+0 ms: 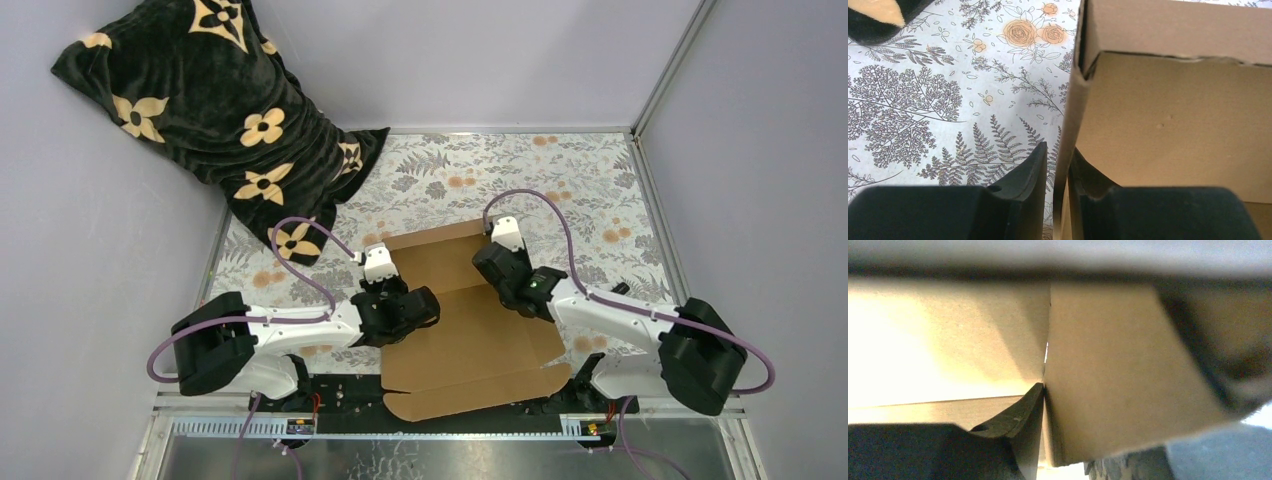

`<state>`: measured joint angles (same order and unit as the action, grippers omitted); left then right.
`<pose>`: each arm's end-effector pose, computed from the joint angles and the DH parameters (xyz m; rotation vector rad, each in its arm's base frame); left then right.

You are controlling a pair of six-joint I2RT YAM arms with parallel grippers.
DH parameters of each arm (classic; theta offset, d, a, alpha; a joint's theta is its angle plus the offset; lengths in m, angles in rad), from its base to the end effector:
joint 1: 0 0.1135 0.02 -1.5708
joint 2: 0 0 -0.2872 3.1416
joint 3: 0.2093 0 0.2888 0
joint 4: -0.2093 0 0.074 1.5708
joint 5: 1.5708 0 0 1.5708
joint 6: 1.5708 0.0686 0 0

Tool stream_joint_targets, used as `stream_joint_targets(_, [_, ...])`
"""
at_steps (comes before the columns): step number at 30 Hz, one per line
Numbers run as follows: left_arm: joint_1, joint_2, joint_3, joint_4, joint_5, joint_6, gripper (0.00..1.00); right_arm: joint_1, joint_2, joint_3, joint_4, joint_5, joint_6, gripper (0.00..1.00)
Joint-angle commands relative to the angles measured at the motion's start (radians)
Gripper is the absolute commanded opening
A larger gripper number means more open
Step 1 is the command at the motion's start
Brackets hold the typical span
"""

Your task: Fold the paper box

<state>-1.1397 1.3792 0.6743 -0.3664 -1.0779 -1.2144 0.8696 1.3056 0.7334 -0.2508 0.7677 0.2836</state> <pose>0.1679 -0.2204 0.1646 -0.3750 1.9637 -0.0121 0.2290 0.1974 0.1977 -0.2895 2.1182 -0.2633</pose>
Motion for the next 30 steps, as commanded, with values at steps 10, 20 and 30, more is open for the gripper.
stream_joint_targets(10, [-0.006, -0.013, -0.020, -0.072, -0.074, -0.017, 0.26, -0.013, -0.191, -0.108, 0.133, -0.142, -0.047, 0.52])
stream_joint_targets(20, [-0.012, -0.012, -0.018, -0.078, -0.073, -0.022, 0.26, -0.013, -0.236, -0.136, 0.189, -0.223, -0.046, 0.54])
stream_joint_targets(30, [0.000, -0.039, 0.050, -0.055, -0.055, 0.117, 0.34, -0.062, -0.151, 0.024, 0.090, -0.312, -0.036, 0.49])
